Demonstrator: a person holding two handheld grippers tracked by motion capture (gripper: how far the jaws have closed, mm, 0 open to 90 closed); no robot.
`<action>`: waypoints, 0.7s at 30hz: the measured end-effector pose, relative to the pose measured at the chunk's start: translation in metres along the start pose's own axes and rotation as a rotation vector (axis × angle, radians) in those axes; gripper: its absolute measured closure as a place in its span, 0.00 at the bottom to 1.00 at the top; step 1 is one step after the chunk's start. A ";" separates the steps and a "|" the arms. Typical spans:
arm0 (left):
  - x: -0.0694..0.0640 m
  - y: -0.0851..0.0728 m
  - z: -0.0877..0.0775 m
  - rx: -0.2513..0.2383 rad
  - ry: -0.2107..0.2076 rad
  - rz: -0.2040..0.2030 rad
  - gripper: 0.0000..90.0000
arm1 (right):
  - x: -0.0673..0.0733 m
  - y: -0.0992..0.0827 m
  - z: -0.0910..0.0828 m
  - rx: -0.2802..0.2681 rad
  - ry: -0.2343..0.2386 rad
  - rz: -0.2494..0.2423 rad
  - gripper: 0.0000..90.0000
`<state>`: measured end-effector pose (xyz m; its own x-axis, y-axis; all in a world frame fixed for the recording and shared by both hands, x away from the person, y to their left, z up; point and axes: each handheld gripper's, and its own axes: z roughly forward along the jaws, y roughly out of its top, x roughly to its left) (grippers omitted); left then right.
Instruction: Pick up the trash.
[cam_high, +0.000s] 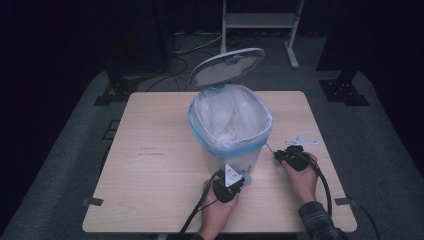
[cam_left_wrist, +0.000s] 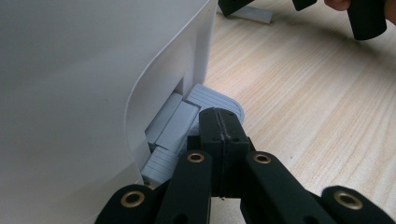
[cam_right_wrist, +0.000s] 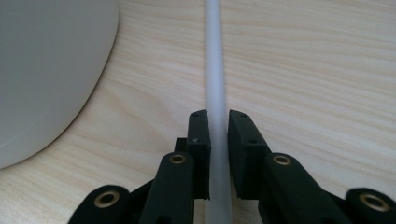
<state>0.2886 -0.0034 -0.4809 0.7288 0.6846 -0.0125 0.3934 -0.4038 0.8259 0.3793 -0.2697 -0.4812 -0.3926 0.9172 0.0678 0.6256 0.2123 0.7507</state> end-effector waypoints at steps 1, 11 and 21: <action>0.000 0.000 0.000 0.000 0.000 -0.001 1.00 | -0.001 0.000 0.000 -0.001 -0.004 0.000 0.88; 0.000 0.000 0.000 0.003 0.001 -0.001 1.00 | -0.007 -0.003 -0.008 0.000 -0.011 0.027 0.88; 0.000 0.000 0.000 0.003 0.001 -0.002 1.00 | -0.014 -0.005 -0.026 -0.012 -0.017 0.034 0.88</action>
<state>0.2888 -0.0030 -0.4807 0.7275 0.6859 -0.0132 0.3964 -0.4046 0.8242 0.3643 -0.2921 -0.4692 -0.3592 0.9296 0.0822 0.6300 0.1765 0.7563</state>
